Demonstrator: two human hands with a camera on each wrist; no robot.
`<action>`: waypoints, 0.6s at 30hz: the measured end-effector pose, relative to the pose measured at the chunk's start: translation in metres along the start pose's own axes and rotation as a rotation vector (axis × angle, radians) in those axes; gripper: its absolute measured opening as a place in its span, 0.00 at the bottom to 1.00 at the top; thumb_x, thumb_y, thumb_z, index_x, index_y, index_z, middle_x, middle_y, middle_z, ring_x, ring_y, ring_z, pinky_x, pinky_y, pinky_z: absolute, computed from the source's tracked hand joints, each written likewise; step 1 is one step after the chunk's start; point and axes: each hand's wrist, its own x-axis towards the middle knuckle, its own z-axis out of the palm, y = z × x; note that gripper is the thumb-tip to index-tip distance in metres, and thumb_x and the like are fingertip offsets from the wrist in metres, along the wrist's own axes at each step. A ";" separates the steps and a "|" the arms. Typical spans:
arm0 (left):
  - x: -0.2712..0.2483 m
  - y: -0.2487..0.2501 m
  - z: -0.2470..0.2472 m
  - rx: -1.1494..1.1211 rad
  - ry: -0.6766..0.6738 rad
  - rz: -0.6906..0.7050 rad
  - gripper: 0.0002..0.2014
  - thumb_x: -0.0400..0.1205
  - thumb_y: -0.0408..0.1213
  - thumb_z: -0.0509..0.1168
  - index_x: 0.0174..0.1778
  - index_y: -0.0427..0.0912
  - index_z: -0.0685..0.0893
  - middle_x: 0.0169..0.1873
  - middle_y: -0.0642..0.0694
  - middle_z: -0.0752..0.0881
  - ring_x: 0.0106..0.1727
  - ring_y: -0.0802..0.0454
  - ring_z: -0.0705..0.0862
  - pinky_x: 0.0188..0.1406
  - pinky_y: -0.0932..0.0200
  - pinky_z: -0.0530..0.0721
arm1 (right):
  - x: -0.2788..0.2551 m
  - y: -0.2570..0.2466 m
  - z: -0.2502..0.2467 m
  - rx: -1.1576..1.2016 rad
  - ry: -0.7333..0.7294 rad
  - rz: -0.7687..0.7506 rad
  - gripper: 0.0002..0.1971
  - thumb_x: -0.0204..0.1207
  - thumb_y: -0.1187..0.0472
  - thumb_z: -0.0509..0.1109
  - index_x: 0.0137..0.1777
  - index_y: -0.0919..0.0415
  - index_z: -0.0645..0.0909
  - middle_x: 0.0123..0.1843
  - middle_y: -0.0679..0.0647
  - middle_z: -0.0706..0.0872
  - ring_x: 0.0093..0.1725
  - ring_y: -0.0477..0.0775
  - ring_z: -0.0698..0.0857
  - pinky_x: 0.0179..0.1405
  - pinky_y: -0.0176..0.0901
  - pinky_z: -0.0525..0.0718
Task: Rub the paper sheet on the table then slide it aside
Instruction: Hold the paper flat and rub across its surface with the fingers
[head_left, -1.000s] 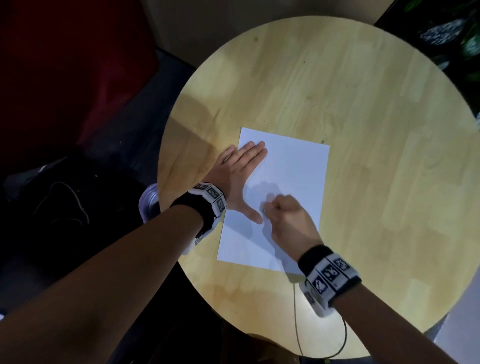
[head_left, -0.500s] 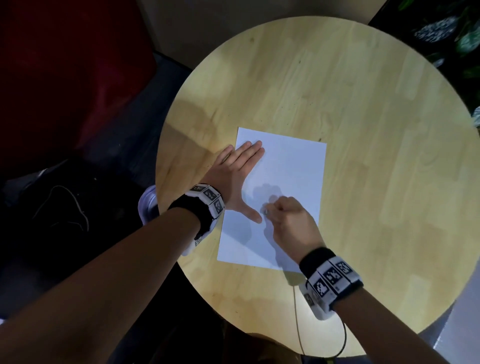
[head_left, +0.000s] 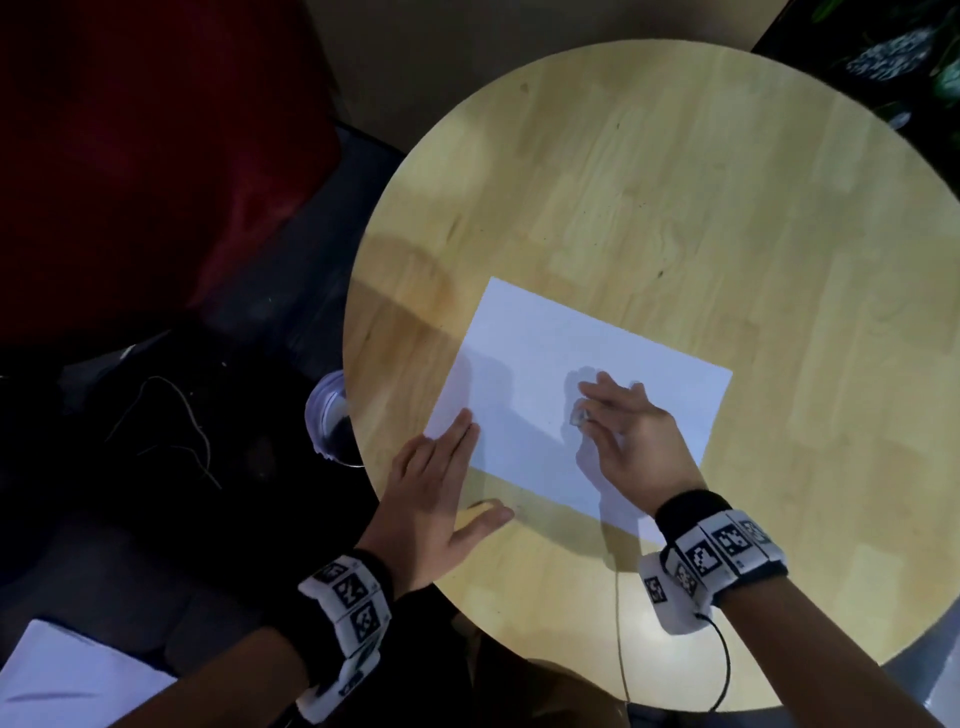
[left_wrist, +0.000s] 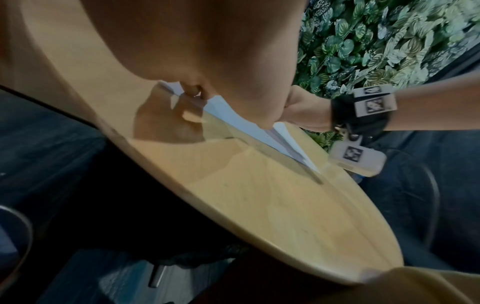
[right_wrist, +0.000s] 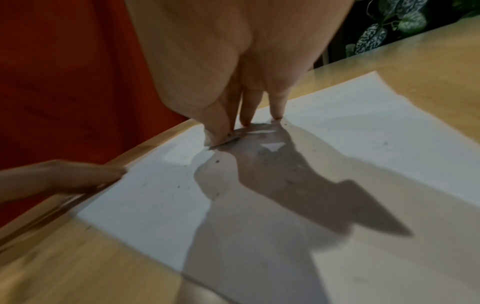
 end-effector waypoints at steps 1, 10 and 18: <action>-0.005 0.004 0.000 -0.005 -0.014 0.004 0.42 0.87 0.68 0.55 0.84 0.35 0.69 0.87 0.42 0.65 0.78 0.43 0.76 0.80 0.46 0.66 | 0.003 0.001 -0.002 0.015 -0.003 -0.020 0.08 0.77 0.75 0.68 0.48 0.67 0.87 0.61 0.58 0.87 0.68 0.65 0.81 0.74 0.51 0.64; 0.107 -0.038 -0.041 -0.076 -0.082 0.111 0.44 0.76 0.63 0.74 0.84 0.45 0.71 0.81 0.44 0.73 0.84 0.48 0.65 0.81 0.45 0.68 | 0.053 0.026 -0.027 0.030 -0.087 -0.134 0.09 0.74 0.74 0.73 0.50 0.64 0.90 0.61 0.52 0.88 0.70 0.50 0.81 0.72 0.55 0.76; 0.133 -0.049 -0.039 0.133 -0.277 0.045 0.70 0.63 0.83 0.67 0.91 0.50 0.40 0.89 0.57 0.35 0.88 0.60 0.31 0.84 0.51 0.38 | 0.068 -0.017 -0.007 -0.051 -0.034 -0.191 0.06 0.77 0.63 0.73 0.51 0.58 0.90 0.49 0.54 0.86 0.49 0.53 0.86 0.53 0.41 0.81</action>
